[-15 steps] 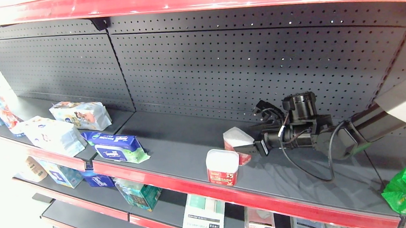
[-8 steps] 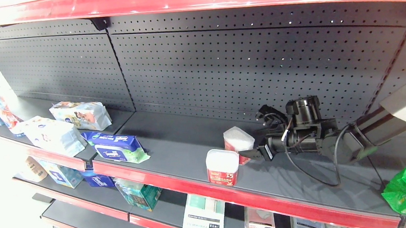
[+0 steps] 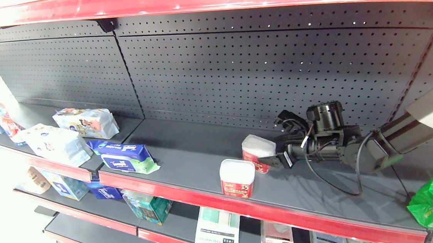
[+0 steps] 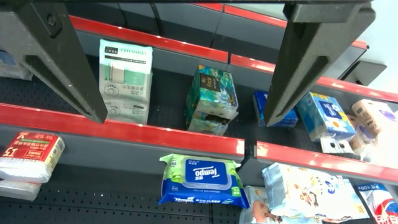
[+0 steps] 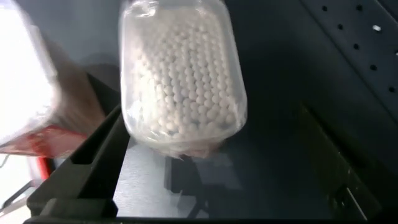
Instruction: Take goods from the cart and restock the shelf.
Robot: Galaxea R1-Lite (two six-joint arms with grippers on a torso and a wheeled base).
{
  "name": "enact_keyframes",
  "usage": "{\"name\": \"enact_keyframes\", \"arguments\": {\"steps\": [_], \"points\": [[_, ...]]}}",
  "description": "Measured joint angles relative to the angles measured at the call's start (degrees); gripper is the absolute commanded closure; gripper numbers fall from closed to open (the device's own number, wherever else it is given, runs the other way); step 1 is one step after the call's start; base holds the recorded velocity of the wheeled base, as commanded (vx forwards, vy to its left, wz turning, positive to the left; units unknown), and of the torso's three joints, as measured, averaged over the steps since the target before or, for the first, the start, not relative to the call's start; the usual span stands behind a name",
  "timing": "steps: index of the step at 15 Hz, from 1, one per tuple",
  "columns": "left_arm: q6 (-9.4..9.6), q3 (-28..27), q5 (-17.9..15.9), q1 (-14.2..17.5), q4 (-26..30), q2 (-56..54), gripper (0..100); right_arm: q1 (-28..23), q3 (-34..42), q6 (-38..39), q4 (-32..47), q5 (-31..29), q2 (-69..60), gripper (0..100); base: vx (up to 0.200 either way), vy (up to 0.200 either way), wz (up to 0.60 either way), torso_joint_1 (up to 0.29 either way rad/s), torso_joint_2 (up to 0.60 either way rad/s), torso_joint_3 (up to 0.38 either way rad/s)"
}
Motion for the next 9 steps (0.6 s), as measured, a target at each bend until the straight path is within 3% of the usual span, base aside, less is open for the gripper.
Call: {"name": "enact_keyframes", "arguments": {"steps": [9], "points": [[0.00,0.0,0.0,0.0,0.0,0.0,0,0.0,2.6,0.0,0.0,-0.8,-1.2,0,0.000,0.000,0.00,0.000,0.00,0.000]]}}
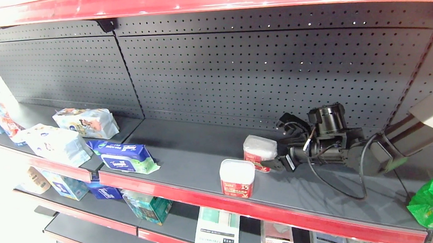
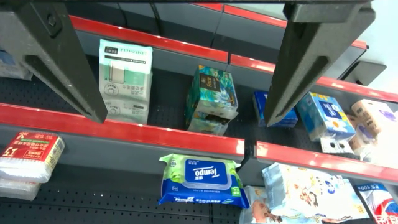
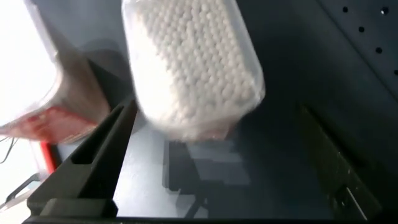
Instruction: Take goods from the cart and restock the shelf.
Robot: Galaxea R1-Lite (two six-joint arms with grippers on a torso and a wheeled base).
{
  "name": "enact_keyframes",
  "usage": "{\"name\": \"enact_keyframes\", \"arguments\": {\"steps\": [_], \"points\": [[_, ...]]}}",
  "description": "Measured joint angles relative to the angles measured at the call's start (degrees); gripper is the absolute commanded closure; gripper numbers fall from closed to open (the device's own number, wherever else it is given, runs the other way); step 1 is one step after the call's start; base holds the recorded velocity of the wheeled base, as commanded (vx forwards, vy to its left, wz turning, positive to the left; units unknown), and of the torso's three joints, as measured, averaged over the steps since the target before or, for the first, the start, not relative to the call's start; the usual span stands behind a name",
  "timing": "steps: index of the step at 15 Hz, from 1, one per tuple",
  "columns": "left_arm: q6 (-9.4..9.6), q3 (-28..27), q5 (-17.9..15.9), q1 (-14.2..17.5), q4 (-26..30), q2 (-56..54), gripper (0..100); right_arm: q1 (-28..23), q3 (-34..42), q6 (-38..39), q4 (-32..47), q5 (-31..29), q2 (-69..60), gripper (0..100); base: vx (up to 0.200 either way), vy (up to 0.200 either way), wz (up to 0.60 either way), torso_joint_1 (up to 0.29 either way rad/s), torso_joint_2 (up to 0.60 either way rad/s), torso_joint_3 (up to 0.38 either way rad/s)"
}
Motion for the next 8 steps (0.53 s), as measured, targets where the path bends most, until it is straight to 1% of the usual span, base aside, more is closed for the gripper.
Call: {"name": "enact_keyframes", "arguments": {"steps": [4,8], "points": [[0.00,0.0,0.0,0.0,0.0,0.0,0,-0.6,6.2,0.6,-0.2,0.0,-4.4,0,0.000,0.000,0.00,0.000,0.00,0.000],[0.00,0.0,0.0,0.0,0.0,0.0,0,-2.7,17.2,4.9,-0.1,-1.3,-15.3,0,0.000,0.000,0.00,0.000,0.00,0.000]]}}
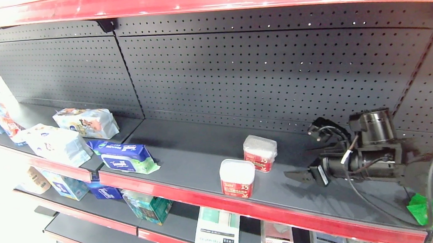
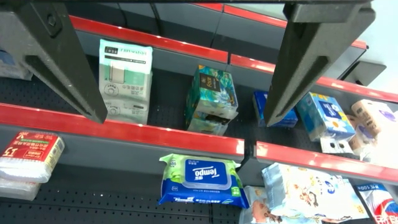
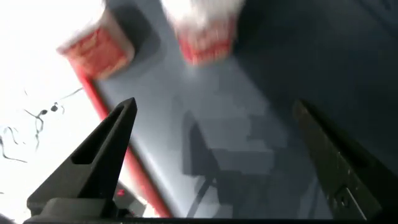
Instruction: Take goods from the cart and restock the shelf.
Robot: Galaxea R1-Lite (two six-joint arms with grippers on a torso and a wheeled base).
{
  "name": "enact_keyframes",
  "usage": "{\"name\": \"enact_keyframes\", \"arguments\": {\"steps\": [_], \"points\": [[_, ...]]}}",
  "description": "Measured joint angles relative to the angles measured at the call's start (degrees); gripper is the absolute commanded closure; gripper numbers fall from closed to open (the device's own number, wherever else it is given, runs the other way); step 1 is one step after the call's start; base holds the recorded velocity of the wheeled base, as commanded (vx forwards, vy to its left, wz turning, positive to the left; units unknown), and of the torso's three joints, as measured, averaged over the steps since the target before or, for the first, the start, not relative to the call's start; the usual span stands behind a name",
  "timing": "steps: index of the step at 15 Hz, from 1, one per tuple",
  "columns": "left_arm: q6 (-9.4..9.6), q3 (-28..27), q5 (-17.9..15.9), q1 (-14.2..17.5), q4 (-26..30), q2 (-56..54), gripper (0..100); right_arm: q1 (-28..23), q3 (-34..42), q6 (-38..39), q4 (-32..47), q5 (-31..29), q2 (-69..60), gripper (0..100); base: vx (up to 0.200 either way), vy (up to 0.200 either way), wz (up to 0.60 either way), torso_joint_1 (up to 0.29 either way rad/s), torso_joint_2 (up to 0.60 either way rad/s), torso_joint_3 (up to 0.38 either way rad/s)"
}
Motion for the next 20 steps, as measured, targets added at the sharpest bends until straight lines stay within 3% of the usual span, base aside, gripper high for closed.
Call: {"name": "enact_keyframes", "arguments": {"steps": [5,10,13,16,20], "points": [[0.00,0.0,0.0,0.0,0.0,0.0,0,-3.6,14.3,6.6,0.7,-2.5,-20.8,0,0.000,0.000,0.00,0.000,0.00,0.000],[0.00,0.0,0.0,0.0,0.0,0.0,0,-6.7,29.9,9.2,6.7,-6.3,-55.5,0,0.000,0.000,0.00,0.000,0.00,0.000],[0.00,0.0,0.0,0.1,0.0,0.0,0,-7.7,34.0,10.4,17.3,-7.7,-77.3,0,0.000,0.000,0.00,0.000,0.00,0.000],[0.00,0.0,0.0,0.1,0.0,0.0,0,-8.6,36.0,12.0,27.2,-17.0,-92.1,0,0.000,0.000,0.00,0.000,0.00,0.000],[0.00,0.0,0.0,0.1,0.0,0.0,0,-8.9,36.8,11.1,31.5,-11.7,-97.2,0,0.000,0.000,0.00,0.000,0.00,0.000]]}}
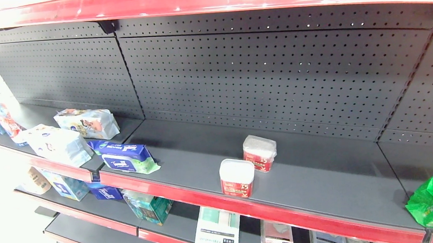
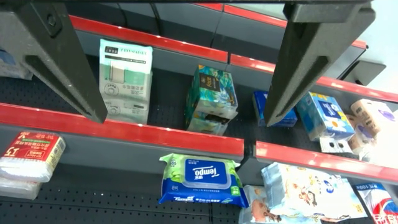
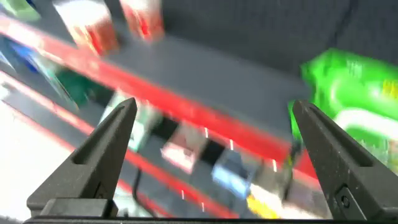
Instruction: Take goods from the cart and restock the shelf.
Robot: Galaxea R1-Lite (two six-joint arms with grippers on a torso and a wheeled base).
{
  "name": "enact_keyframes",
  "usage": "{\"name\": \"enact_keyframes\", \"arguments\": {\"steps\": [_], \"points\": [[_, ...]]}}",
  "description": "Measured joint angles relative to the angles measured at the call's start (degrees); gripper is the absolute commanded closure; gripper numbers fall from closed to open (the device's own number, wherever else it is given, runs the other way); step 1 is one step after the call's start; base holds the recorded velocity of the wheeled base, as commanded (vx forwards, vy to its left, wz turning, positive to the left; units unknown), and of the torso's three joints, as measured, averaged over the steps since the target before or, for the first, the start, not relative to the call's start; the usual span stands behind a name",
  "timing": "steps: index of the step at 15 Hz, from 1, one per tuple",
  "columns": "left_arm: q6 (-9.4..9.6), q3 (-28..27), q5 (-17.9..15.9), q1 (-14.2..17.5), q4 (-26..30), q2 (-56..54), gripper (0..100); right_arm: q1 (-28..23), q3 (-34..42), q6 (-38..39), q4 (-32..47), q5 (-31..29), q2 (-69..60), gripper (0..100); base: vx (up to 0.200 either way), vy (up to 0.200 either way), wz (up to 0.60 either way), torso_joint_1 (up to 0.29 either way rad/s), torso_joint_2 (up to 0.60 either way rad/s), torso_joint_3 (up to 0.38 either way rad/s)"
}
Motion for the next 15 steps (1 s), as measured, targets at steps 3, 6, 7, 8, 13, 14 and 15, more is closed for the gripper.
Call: {"name": "enact_keyframes", "arguments": {"steps": [3,6,7,8,13,14,15], "points": [[0.00,0.0,0.0,0.0,0.0,0.0,0,-2.4,-0.1,0.0,0.8,-1.6,-0.9,0,0.000,0.000,0.00,0.000,0.00,0.000],[0.00,0.0,0.0,0.0,0.0,0.0,0,-7.5,-0.1,0.6,0.7,-2.2,-2.2,0,0.000,0.000,0.00,0.000,0.00,0.000],[0.00,0.0,0.0,0.0,0.0,0.0,0,-7.5,-0.1,1.7,0.6,-2.5,-3.2,0,0.000,0.000,0.00,0.000,0.00,0.000],[0.00,0.0,0.0,0.0,0.0,0.0,0,-7.1,0.0,2.7,0.6,-3.3,-4.3,0,0.000,0.000,0.00,0.000,0.00,0.000],[0.00,0.0,0.0,0.0,0.0,0.0,0,-6.6,0.0,3.2,0.6,-5.4,-6.5,0,0.000,0.000,0.00,0.000,0.00,0.000],[0.00,0.0,0.0,0.0,0.0,0.0,0,-6.6,0.1,3.2,0.6,-5.3,-6.5,0,0.000,0.000,0.00,0.000,0.00,0.000],[0.00,0.0,0.0,-0.1,0.0,0.0,0,-6.6,0.1,3.2,0.6,-5.2,-6.6,0,0.000,0.000,0.00,0.000,0.00,0.000]]}}
